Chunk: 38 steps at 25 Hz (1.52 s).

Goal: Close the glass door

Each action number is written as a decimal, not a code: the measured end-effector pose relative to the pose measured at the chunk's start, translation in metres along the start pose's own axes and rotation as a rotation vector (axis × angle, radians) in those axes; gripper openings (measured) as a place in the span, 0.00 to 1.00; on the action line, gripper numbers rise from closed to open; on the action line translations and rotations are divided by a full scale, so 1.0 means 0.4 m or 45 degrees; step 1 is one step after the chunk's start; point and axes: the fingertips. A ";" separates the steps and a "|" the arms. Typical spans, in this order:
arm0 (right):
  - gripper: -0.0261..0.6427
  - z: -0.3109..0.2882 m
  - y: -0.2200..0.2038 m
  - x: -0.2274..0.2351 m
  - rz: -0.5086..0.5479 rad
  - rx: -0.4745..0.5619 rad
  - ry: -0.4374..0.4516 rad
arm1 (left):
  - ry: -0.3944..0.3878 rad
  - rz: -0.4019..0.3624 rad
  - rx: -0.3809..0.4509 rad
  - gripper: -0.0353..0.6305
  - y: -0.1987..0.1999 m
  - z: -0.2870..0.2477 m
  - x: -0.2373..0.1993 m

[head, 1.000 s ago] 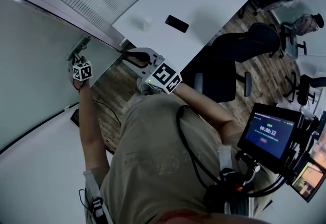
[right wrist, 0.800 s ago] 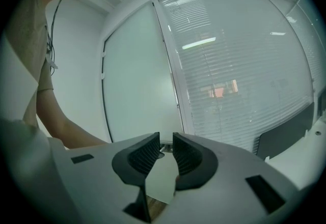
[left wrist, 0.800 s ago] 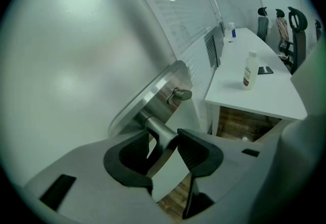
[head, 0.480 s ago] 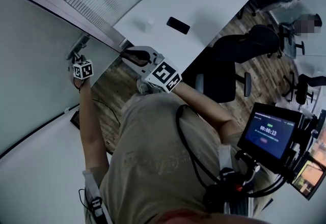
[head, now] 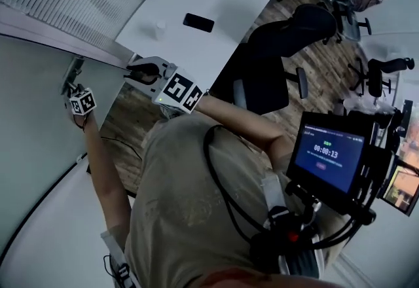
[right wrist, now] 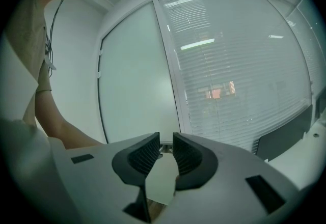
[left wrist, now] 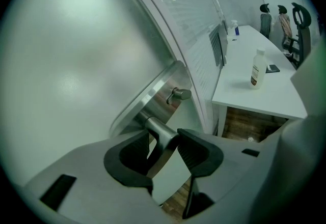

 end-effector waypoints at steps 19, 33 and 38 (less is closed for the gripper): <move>0.15 0.004 0.007 0.029 0.007 0.021 -0.038 | 0.089 -0.016 -0.009 0.32 -0.016 -0.017 -0.037; 0.15 -0.017 0.013 0.022 0.032 0.004 0.010 | 0.097 -0.003 -0.025 0.32 -0.045 -0.009 -0.050; 0.15 -0.020 0.007 0.018 0.047 -0.013 0.031 | 0.131 -0.042 -0.022 0.32 -0.042 0.003 -0.041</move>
Point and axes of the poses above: the fingertips, and each gripper's own axes: z backward along the fingers, x to its right, y out of its top, and after that the axes turned 5 degrees about x, right-handed
